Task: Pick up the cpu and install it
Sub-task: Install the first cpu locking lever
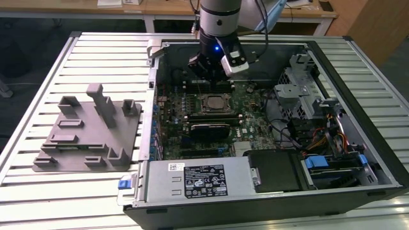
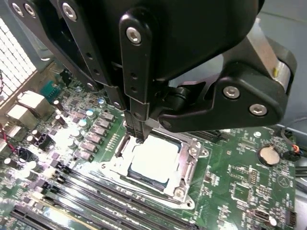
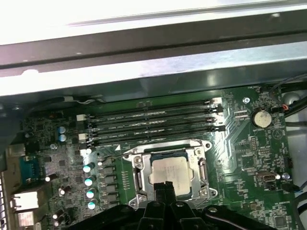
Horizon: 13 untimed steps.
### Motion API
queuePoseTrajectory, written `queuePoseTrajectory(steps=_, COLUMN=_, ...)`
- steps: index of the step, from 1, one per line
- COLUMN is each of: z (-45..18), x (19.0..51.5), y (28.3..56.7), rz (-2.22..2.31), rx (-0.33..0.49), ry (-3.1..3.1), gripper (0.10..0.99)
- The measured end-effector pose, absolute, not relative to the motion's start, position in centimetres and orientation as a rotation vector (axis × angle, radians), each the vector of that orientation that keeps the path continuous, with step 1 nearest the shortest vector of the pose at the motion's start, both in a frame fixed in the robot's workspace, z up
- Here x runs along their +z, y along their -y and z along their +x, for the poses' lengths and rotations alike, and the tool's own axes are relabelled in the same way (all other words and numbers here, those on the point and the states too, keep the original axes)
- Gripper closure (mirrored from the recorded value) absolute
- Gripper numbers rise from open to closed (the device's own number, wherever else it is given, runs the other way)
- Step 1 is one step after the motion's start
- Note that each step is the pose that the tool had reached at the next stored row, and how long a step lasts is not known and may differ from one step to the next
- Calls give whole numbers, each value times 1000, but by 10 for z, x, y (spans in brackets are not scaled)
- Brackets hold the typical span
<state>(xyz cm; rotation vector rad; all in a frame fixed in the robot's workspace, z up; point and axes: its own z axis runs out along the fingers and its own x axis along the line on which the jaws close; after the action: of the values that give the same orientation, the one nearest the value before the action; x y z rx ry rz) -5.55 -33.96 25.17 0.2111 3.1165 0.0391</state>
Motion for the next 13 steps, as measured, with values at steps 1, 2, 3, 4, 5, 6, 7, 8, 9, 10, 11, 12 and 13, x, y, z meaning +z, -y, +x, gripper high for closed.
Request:
queuePoseTrajectory(steps=1, z=-57, x=252, y=340, rz=211, rx=39, ry=-3117, gripper=980)
queuePoseTrajectory(steps=2, z=-59, x=252, y=340, rz=211, rx=39, ry=-3117, gripper=980)
queuePoseTrajectory(steps=3, z=-61, x=252, y=340, rz=211, rx=39, ry=-3116, gripper=980)
queuePoseTrajectory(steps=4, z=-63, x=252, y=340, rz=212, rx=39, ry=-3116, gripper=980)
queuePoseTrajectory(steps=5, z=-65, x=252, y=340, rz=212, rx=39, ry=-3116, gripper=980)
queuePoseTrajectory(steps=6, z=-67, x=252, y=340, rz=213, rx=39, ry=-3116, gripper=980)
queuePoseTrajectory(steps=7, z=-70, x=252, y=340, rz=213, rx=39, ry=-3116, gripper=980)
queuePoseTrajectory(steps=8, z=-72, x=252, y=340, rz=213, rx=39, ry=-3116, gripper=980)
queuePoseTrajectory(steps=9, z=-74, x=252, y=340, rz=213, rx=39, ry=-3116, gripper=980)
queuePoseTrajectory(steps=10, z=-76, x=252, y=340, rz=213, rx=39, ry=-3116, gripper=980)
queuePoseTrajectory(steps=11, z=-78, x=252, y=340, rz=214, rx=39, ry=-3116, gripper=980)
queuePoseTrajectory(steps=12, z=-81, x=252, y=340, rz=214, rx=39, ry=-3116, gripper=980)
queuePoseTrajectory(steps=13, z=-84, x=252, y=340, rz=214, rx=39, ry=-3116, gripper=980)
